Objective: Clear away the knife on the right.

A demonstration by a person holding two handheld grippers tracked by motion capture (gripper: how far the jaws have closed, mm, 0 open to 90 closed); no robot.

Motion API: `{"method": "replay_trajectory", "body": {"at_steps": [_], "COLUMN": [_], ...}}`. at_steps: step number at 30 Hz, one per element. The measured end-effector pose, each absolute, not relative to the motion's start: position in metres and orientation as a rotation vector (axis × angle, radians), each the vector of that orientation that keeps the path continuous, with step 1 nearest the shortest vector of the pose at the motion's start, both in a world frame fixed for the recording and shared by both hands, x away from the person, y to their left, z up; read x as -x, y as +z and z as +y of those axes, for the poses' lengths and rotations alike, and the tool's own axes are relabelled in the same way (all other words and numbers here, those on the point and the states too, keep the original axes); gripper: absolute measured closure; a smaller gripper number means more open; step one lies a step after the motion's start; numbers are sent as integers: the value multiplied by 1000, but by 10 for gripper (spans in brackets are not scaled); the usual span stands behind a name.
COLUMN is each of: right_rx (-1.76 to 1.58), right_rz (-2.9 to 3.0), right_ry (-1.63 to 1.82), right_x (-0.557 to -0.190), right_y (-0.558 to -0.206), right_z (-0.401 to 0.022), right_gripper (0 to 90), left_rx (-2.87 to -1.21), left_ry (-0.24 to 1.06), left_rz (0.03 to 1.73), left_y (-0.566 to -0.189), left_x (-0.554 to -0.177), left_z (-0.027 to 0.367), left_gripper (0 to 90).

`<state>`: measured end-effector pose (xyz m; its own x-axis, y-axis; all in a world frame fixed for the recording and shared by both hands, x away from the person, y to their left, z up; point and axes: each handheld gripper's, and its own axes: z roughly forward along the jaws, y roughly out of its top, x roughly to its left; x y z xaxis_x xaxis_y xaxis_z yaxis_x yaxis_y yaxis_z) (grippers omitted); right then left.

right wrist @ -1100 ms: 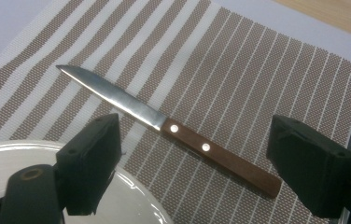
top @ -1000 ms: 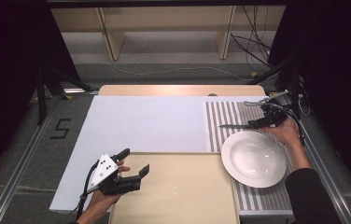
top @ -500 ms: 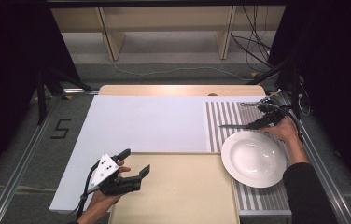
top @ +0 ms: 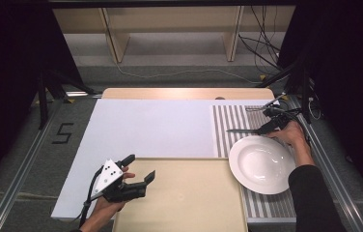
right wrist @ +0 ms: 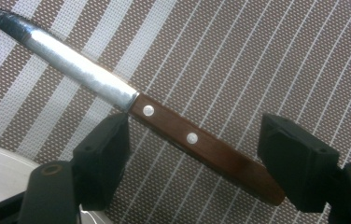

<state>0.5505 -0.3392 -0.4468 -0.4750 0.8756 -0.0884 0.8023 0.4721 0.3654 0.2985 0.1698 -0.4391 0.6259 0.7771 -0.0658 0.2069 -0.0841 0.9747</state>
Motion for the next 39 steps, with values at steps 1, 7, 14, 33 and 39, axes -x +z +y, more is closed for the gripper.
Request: {"method": "replay_trajectory", "body": {"at_steps": [1,7,14,33,39], "right_rx": [-1430,-1428,-1430,-1288,-1247], "right_rz": [2461,2478,2487,2586,2628], "right_ry": [398,367,301,215,213], "right_x": [-551,-553,-553,-553,-551], "right_y": [-447,-450,-455,-451,-451], "right_z": [-339,-338,-337,-321,-317], "right_gripper": [279,284,321,585,724], "left_rx": [-1623,-1622,-1623,-1626,-1624], "left_ry": [579,577,576,577,577], "left_rz": [831,826,826,819,820], "left_y": [-439,-439,-439,-439,-439], "left_x": [-299,-298,-298,-298,-298], "left_z": [170,170,169,169,169], "left_gripper": [124,124,124,128,128]}}
